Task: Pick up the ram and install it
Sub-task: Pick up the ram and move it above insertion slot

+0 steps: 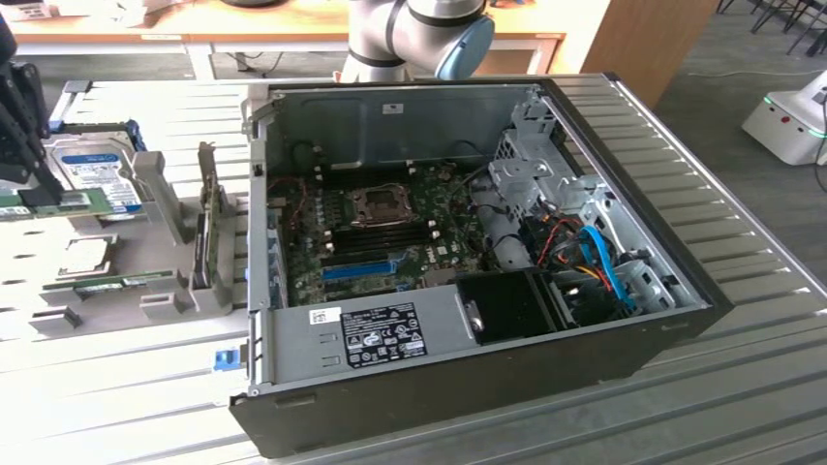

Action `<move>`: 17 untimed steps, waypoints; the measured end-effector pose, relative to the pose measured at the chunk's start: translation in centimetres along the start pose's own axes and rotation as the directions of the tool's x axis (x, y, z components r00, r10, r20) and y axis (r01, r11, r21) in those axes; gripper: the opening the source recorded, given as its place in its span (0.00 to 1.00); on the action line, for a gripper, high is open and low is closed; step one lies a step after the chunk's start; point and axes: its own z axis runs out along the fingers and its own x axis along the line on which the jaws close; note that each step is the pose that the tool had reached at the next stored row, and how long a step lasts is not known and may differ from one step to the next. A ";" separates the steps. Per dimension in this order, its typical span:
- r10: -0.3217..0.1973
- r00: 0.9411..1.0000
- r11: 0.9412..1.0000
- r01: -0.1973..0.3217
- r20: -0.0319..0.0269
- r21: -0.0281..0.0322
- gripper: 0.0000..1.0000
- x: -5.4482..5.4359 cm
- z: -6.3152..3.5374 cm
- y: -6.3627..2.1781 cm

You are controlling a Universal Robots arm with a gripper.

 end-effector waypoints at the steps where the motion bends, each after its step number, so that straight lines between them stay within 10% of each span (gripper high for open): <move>1: 0.000 1.000 1.000 0.000 0.000 0.000 0.12 0.0 -0.17 0.00; 17: 0.000 1.000 1.000 0.000 0.002 0.000 0.12 0.0 -2.20 0.06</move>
